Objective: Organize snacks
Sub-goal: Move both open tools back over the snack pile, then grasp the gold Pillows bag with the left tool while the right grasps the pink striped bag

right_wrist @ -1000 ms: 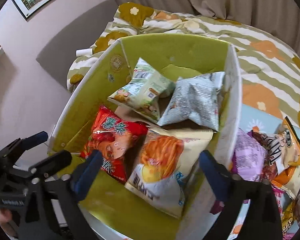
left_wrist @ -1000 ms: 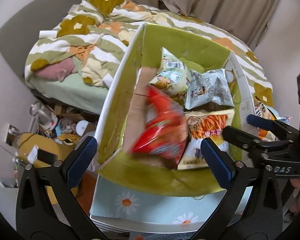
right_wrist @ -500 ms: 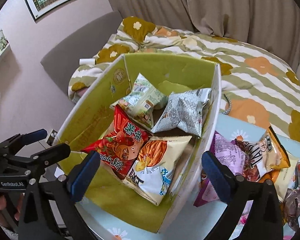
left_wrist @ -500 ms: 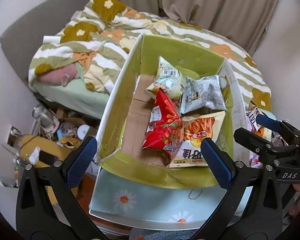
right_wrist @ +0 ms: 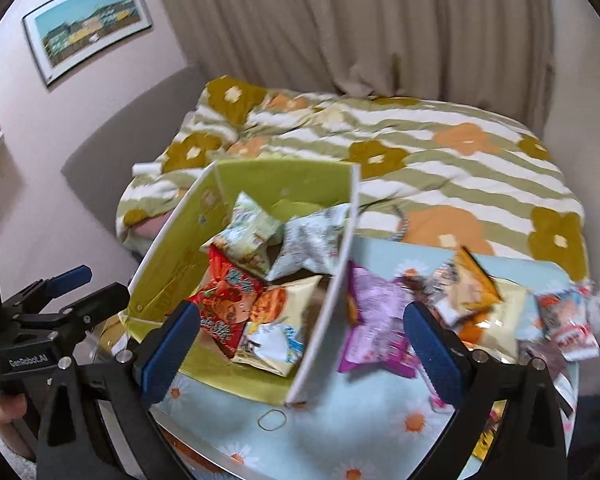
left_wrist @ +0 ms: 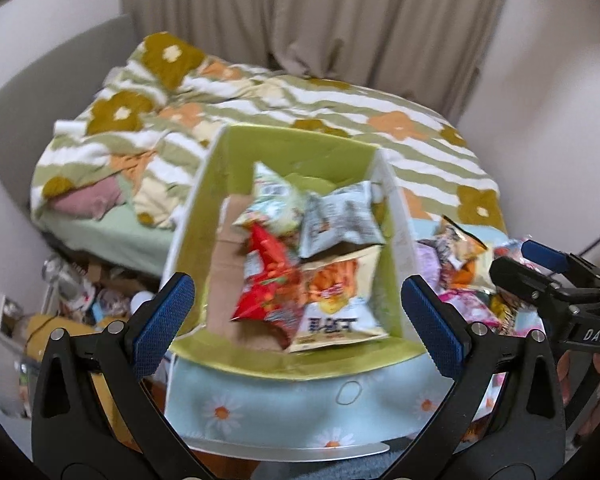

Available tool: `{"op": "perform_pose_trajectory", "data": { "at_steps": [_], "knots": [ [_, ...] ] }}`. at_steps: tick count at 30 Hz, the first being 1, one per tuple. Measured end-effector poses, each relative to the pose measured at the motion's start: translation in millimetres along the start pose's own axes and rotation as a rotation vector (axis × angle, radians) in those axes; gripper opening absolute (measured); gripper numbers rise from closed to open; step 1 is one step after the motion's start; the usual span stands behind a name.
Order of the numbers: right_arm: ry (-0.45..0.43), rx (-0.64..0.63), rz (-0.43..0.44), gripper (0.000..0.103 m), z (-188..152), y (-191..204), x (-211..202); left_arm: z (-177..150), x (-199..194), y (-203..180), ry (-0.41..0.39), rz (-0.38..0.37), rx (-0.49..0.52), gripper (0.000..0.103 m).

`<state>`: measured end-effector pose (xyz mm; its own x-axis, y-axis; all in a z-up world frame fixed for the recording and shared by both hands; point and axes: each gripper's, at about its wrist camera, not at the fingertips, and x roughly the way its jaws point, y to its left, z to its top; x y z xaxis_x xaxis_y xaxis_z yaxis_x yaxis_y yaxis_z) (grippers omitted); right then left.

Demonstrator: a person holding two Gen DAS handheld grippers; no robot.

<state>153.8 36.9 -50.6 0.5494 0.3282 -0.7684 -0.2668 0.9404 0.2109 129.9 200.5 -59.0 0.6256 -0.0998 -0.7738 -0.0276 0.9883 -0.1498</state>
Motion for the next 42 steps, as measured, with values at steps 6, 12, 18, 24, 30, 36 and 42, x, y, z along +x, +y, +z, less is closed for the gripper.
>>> {"op": "perform_pose_trajectory", "data": {
  "at_steps": [6, 12, 18, 24, 30, 36, 42],
  "knots": [
    [-0.032, 0.103, -0.105, 0.101, -19, -40, -35, 1, 11, -45, 0.03, -0.099, 0.09, 0.103],
    [-0.058, 0.212, -0.203, 0.101, -54, -100, -72, -5, 22, -111, 0.062, -0.179, 0.201, 0.103],
    [-0.034, 0.295, -0.268, 0.101, -88, -157, -93, -16, 38, -181, 0.107, -0.25, 0.274, 0.103],
    [-0.004, 0.33, -0.295, 0.101, -124, -205, -103, -35, 66, -248, 0.178, -0.3, 0.342, 0.103],
    [0.035, 0.364, -0.263, 0.101, -156, -239, -94, -62, 103, -303, 0.256, -0.324, 0.415, 0.103],
    [0.068, 0.362, -0.245, 0.101, -182, -255, -72, -89, 143, -340, 0.333, -0.344, 0.471, 0.103],
    [0.071, 0.354, -0.248, 0.101, -197, -260, -51, -110, 176, -357, 0.348, -0.345, 0.509, 0.092]
  ]
}}
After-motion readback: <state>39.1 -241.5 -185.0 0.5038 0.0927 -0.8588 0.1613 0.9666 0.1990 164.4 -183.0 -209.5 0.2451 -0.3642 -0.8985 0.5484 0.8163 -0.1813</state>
